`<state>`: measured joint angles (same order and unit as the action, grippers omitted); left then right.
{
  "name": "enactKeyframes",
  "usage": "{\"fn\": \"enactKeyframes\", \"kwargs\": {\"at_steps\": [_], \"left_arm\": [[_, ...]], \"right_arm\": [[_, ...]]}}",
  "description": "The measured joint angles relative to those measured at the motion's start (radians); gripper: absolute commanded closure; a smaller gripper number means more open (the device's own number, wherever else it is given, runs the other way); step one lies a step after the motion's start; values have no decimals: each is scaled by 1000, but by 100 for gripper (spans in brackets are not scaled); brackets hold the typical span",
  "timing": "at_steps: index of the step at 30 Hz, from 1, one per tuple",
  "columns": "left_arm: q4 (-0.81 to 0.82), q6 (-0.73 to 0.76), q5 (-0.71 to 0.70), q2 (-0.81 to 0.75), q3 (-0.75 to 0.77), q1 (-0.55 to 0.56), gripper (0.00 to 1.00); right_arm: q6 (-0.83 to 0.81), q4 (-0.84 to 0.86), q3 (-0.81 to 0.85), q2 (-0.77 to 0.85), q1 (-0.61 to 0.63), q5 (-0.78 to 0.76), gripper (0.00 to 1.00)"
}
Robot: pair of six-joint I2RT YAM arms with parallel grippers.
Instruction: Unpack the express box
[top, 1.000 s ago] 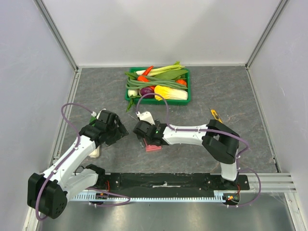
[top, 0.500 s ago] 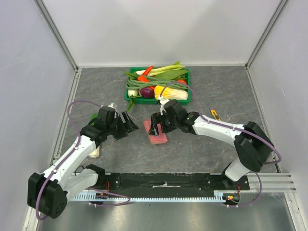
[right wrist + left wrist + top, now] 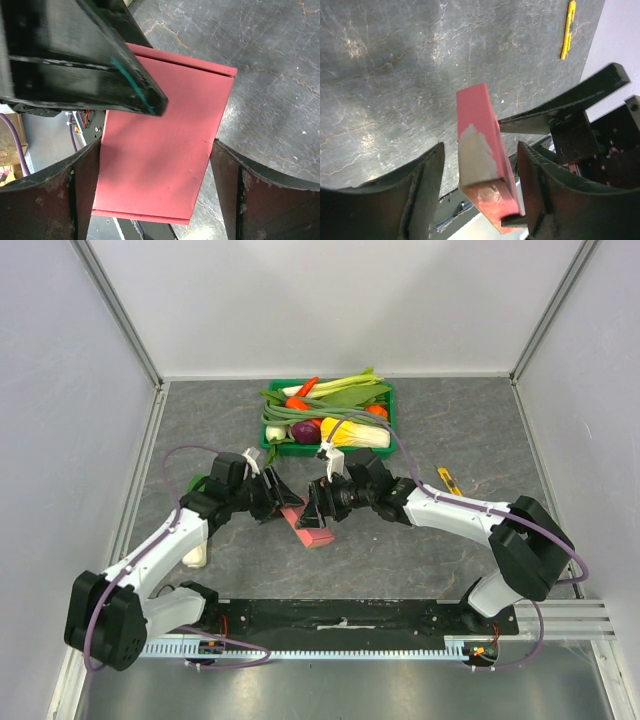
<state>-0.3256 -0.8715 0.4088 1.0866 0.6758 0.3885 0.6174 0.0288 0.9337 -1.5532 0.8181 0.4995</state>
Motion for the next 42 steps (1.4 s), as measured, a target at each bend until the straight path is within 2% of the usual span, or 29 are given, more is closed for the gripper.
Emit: {"fn": "enactKeyframes", "kwargs": {"at_steps": [2,3,5,6,8,9,13,15,21,25,32,38,42], "left_arm": [[0,-20,18,29,0,1,53],[1,-30,24,42,0,3,65],[7,-55,29,48,0,6,76],[13,-68,26,48,1,7,86],[15,-87,20,48,3,7,92],[13,-87,14,48,7,8,95],[-22,-81,-11,66,34,13,93],[-57,-70,-40,82,58,15,90],[-185,-44,-136,123,121,15,89],[-241,-38,-184,144,138,15,87],[-294,-36,-244,177,156,15,81],[-305,-36,-251,189,159,15,80],[-308,-35,-251,195,159,15,78]], "right_arm": [[1,16,0,0,0,1,32],[1,20,0,0,0,0,32],[0,17,-2,0,0,-3,31],[1,18,-3,0,3,-8,29],[1,18,-4,0,8,-25,26],[-1,20,-4,0,10,-32,19],[-21,14,-3,3,22,-76,2],[-45,-9,0,24,45,-152,2],[-166,-105,21,134,134,-420,2],[-262,-134,65,144,208,-558,2],[-349,-138,78,85,361,-690,5],[-353,-108,78,-35,458,-771,12],[-340,-69,79,-79,477,-822,22]]}}
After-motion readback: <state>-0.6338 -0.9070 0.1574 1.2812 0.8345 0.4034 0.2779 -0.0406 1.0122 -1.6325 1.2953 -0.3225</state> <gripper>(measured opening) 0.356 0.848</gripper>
